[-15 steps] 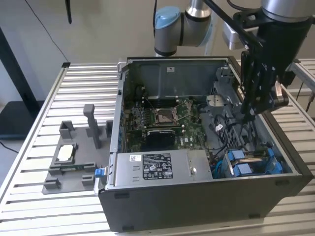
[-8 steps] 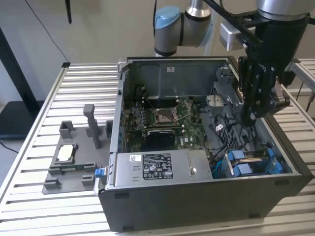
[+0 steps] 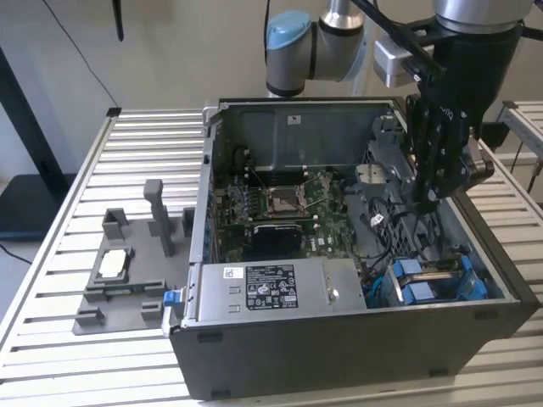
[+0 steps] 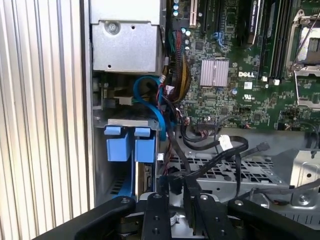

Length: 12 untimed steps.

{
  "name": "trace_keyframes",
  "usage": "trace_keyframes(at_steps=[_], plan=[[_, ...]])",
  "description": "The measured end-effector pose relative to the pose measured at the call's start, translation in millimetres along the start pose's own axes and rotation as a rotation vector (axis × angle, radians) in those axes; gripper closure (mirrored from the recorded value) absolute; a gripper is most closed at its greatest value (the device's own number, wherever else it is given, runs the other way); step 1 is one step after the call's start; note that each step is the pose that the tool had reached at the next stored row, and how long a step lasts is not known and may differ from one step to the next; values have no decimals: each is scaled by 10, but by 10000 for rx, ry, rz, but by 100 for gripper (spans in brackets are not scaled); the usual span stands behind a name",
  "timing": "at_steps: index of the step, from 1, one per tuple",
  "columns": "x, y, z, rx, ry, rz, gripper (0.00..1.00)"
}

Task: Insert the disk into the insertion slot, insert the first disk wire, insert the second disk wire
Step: 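Insert the second disk wire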

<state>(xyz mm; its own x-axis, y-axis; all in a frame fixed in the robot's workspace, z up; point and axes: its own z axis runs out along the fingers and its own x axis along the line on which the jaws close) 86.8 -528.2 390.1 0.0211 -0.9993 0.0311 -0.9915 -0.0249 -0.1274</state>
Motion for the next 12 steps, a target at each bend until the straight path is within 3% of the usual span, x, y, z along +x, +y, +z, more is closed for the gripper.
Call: trace_keyframes(at_steps=[12], plan=[[-8, 54, 43, 155, -19, -214, 73]])
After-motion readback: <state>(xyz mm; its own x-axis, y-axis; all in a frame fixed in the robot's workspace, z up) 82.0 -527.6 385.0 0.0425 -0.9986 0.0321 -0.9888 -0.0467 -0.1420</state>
